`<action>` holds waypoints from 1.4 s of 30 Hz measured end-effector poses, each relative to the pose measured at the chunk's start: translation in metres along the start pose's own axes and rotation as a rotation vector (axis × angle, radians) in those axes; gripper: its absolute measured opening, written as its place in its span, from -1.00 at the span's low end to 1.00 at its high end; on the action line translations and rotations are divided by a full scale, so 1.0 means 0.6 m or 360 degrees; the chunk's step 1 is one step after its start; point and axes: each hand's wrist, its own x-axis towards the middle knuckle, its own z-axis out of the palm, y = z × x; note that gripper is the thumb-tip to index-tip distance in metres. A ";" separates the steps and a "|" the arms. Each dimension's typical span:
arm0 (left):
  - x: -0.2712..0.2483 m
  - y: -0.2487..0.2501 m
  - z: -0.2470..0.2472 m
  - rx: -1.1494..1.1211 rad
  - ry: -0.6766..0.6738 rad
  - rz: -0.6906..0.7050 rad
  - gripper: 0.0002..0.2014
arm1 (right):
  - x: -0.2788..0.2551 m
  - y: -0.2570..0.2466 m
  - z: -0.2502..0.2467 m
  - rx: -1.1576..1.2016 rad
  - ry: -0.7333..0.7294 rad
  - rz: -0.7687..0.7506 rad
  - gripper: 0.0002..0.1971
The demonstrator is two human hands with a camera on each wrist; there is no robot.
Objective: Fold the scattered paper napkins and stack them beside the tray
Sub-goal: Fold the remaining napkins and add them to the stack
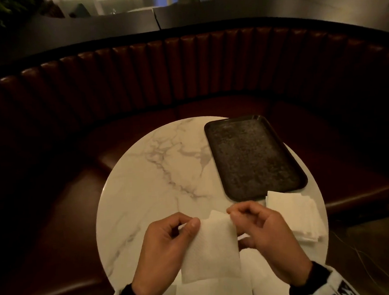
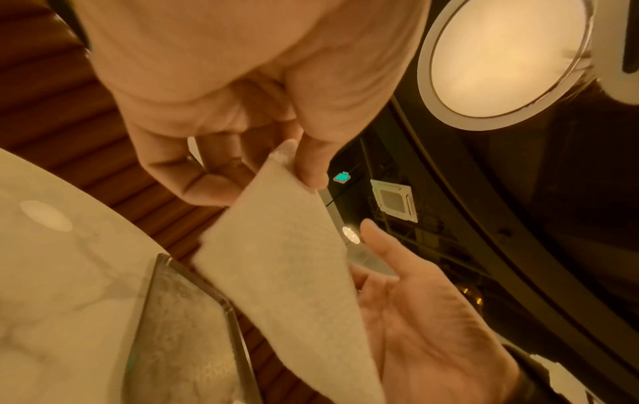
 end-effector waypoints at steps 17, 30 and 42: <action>0.044 -0.302 -0.049 0.1442 0.0015 -0.0795 -0.65 | 0.142 0.085 -0.259 -0.1119 0.0640 0.0206 -0.97; 0.128 -0.278 0.123 0.1836 -0.0452 -0.0660 -0.12 | 0.146 0.142 -0.259 -0.1933 0.0913 -0.0159 -0.58; 0.015 -0.312 0.011 0.1581 -0.0320 -0.0508 -0.34 | 0.092 0.279 -0.007 -0.1985 -0.0527 -0.0006 -0.45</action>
